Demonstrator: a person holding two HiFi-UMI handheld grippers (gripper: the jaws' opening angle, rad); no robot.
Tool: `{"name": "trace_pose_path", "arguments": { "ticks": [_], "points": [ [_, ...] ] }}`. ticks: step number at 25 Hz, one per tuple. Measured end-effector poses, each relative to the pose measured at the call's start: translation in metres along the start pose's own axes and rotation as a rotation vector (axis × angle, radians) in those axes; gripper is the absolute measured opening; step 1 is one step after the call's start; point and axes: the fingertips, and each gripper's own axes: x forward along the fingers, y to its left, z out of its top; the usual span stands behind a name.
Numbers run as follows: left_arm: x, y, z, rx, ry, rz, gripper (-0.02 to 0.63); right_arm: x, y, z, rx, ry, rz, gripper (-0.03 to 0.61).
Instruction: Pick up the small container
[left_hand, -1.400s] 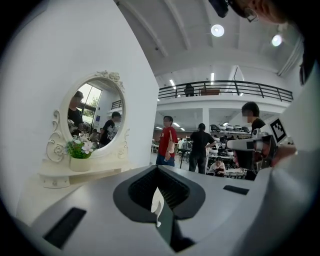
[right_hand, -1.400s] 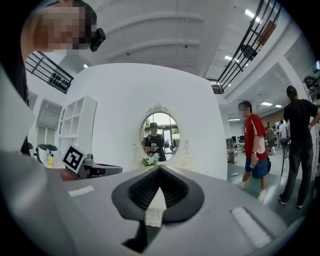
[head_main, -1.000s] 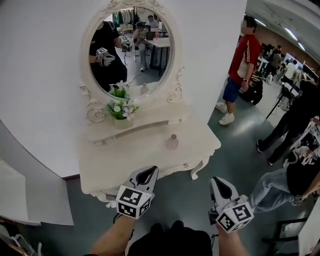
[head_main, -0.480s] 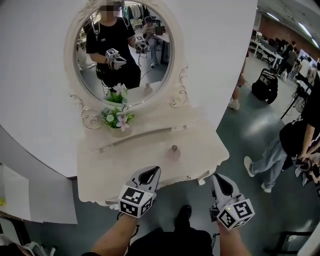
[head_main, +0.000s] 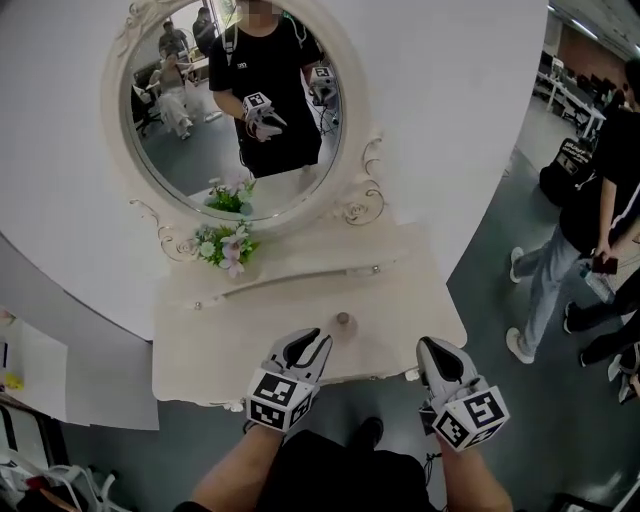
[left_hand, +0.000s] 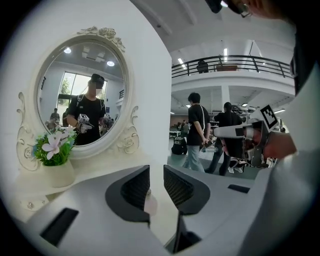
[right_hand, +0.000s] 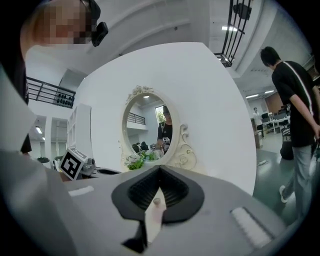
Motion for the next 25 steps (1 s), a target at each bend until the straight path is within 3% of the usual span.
{"name": "trace_pose_path", "arguments": {
  "ticks": [16, 25],
  "points": [
    [0.108, 0.028, -0.082, 0.008, 0.044, -0.091, 0.259, 0.063, -0.002, -0.039, 0.02, 0.11, -0.001, 0.009],
    [0.153, 0.024, -0.117, 0.082, 0.07, -0.142, 0.259, 0.079, -0.015, -0.068, 0.037, 0.152, -0.026, 0.009]
  ]
}}
